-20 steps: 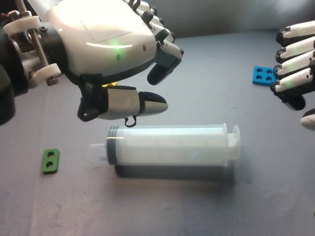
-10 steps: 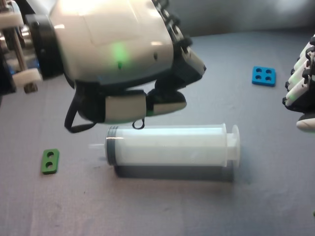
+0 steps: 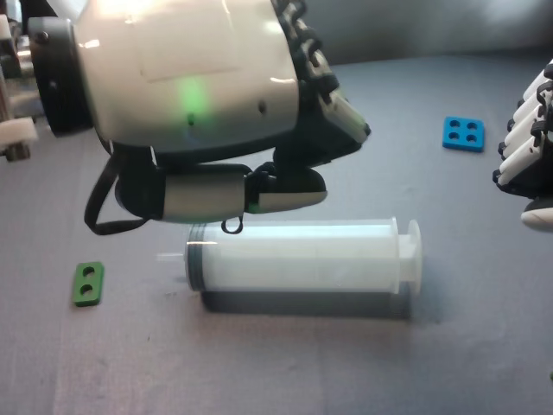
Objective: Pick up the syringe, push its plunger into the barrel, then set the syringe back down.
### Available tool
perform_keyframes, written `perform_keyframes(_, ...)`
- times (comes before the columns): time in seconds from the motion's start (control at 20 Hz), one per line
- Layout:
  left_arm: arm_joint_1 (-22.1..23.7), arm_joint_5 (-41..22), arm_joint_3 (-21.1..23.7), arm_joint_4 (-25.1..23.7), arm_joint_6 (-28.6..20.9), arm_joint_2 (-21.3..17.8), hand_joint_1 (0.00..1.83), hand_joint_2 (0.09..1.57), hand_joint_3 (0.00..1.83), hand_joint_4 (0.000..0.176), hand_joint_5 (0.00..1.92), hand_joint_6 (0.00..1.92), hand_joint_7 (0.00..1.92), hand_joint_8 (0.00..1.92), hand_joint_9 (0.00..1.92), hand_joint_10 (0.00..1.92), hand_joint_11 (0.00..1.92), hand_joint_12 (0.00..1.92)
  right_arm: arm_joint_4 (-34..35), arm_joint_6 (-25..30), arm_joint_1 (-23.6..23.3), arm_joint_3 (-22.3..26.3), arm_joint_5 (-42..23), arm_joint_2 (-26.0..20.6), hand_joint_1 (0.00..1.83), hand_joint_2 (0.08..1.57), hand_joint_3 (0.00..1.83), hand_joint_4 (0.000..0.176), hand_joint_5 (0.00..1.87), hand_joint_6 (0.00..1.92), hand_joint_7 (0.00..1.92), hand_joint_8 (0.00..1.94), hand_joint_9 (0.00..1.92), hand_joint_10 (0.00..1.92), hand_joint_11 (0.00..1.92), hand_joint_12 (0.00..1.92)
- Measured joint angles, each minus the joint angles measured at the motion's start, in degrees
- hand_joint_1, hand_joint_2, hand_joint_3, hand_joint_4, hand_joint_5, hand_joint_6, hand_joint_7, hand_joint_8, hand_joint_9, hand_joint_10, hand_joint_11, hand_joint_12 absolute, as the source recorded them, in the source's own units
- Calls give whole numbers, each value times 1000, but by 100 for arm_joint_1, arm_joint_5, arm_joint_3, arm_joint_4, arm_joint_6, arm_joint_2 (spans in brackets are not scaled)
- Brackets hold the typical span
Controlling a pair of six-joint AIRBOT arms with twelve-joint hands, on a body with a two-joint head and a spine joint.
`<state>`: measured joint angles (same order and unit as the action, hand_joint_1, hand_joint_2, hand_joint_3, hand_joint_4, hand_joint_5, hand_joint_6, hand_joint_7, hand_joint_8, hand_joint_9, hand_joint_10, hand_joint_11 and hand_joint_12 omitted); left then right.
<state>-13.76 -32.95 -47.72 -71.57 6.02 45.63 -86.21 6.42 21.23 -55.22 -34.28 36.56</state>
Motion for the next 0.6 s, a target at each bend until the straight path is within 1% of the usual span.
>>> perform_keyframes(0.05,-20,24,9,-151,-26,35,570,1568,1,0,843,1921,959,1921,974,1921,1048,1921,0,0,0,0,0,0,222,1571,98,0,923,1921,978,1941,934,1921,956,1921)
perform_keyframes(0.25,-28,-7,131,-131,9,33,524,1571,2,0,852,1921,961,1921,979,1921,1051,1921,0,-2,0,0,0,0,197,1571,102,0,942,1921,988,1941,937,1921,956,1921)
perform_keyframes(0.4,-151,28,190,-98,33,15,532,1570,16,0,846,1921,962,1921,981,1921,1052,1921,0,-2,0,0,0,0,195,1571,101,0,948,1921,992,1941,933,1921,934,1921)
perform_keyframes(0.5,-160,35,256,4,166,15,555,1566,7,0,839,1921,949,1921,963,1921,1037,1921,2,-2,0,0,-2,0,191,1571,105,0,938,1921,980,1941,922,1921,919,1921)
perform_keyframes(0.6,-160,17,286,332,461,17,528,1571,13,0,846,1921,957,1921,979,1921,1048,1921,2,-2,0,0,0,0,182,1571,115,0,940,1921,976,1941,916,1921,913,1921)
